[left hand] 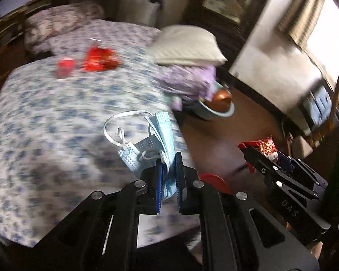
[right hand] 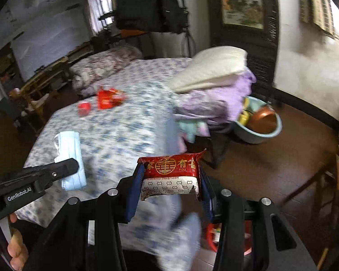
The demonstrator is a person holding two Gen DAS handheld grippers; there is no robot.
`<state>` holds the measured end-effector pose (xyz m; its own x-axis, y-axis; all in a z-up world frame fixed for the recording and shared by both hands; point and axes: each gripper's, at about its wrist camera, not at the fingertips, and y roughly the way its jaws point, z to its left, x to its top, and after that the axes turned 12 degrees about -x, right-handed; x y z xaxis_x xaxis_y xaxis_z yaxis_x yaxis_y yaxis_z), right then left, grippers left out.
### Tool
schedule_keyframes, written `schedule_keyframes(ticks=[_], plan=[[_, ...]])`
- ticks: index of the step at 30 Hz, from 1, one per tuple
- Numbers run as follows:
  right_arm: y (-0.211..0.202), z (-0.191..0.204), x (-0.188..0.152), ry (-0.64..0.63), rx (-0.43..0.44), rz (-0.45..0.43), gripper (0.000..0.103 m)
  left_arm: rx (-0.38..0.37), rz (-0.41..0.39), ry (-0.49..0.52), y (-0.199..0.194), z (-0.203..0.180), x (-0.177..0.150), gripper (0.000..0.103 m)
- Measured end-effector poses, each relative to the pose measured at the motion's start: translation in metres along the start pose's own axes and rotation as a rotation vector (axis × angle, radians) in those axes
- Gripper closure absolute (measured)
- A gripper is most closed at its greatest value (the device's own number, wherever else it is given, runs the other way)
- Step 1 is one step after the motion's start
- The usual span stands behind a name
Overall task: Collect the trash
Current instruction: 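Carry the snack packet and face mask over to the red wastebasket, then open the right tool over the basket while the left tool releases the mask into it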
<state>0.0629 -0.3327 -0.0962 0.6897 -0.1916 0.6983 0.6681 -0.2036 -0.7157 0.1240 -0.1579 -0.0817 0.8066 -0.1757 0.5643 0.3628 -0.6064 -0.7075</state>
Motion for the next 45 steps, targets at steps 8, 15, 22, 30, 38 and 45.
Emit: schedule_keyframes(ticks=[8,15,22,30,38,45], plan=[[0.022,-0.088,-0.049,0.083,-0.136,0.116,0.057,-0.057,0.132,0.138,0.082,-0.072,-0.012,0.092],[0.050,-0.139,-0.079,0.196,-0.165,0.183,0.057,-0.041,0.212,0.186,0.160,-0.103,-0.025,0.092],[0.091,-0.161,-0.110,0.226,-0.164,0.287,0.057,-0.007,0.259,0.230,0.216,-0.105,-0.046,0.092],[0.177,-0.167,-0.165,0.228,-0.161,0.466,0.057,-0.056,0.325,0.206,0.244,-0.090,-0.067,0.092],[0.212,-0.162,-0.189,0.244,-0.159,0.533,0.057,-0.058,0.347,0.172,0.251,-0.081,-0.070,0.092],[0.236,-0.164,-0.192,0.237,-0.173,0.543,0.052,-0.059,0.374,0.202,0.256,-0.088,-0.077,0.092]])
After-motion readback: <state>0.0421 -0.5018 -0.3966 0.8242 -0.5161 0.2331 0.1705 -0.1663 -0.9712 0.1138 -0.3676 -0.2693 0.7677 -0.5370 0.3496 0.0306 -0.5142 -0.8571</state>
